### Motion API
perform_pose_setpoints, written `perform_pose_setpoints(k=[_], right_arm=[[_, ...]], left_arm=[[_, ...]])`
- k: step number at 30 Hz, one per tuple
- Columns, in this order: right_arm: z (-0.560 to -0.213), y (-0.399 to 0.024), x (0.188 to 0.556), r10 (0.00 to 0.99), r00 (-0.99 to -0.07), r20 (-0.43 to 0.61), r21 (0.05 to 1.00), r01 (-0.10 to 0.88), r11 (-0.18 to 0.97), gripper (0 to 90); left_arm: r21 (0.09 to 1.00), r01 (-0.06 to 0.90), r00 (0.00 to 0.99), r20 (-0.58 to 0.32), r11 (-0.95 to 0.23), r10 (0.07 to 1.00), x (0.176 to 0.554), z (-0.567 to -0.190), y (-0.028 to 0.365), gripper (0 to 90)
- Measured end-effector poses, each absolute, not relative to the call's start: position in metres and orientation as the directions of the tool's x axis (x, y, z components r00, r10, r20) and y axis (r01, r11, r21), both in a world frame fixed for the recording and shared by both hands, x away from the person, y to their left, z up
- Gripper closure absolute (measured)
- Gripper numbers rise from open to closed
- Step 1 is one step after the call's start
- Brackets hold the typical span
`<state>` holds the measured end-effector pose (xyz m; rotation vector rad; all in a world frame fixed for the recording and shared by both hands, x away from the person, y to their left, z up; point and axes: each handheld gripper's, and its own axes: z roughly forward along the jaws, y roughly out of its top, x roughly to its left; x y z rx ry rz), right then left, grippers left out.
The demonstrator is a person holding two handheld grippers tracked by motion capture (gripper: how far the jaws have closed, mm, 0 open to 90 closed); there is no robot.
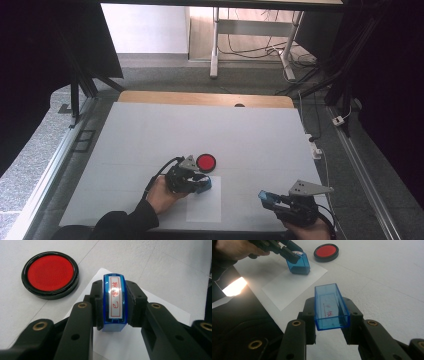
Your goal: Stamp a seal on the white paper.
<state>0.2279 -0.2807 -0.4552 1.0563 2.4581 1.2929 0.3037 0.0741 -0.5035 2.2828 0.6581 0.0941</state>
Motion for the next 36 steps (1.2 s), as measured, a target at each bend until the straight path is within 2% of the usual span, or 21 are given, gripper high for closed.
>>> perform_pose_setpoints(k=[9,14,31,36], right_arm=[[-0.455,-0.280,0.228,0.656,-0.736,0.164,0.774,0.508,0.377,67.8],[-0.455,-0.280,0.228,0.659,-0.735,0.160,0.773,0.509,0.380,67.8],[-0.455,-0.280,0.228,0.658,-0.736,0.161,0.773,0.508,0.379,67.8],[-0.455,-0.280,0.228,0.658,-0.736,0.162,0.773,0.509,0.379,67.8]], left_arm=[[0.692,0.406,0.872,-0.098,-0.598,0.479,0.300,-0.505,0.073,70.9],[0.687,0.373,0.879,-0.046,-0.624,0.475,0.295,-0.504,0.070,70.9],[0.702,0.449,0.861,-0.176,-0.552,0.478,0.306,-0.510,0.080,70.8],[0.707,0.438,0.865,-0.162,-0.556,0.475,0.305,-0.510,0.079,70.8]])
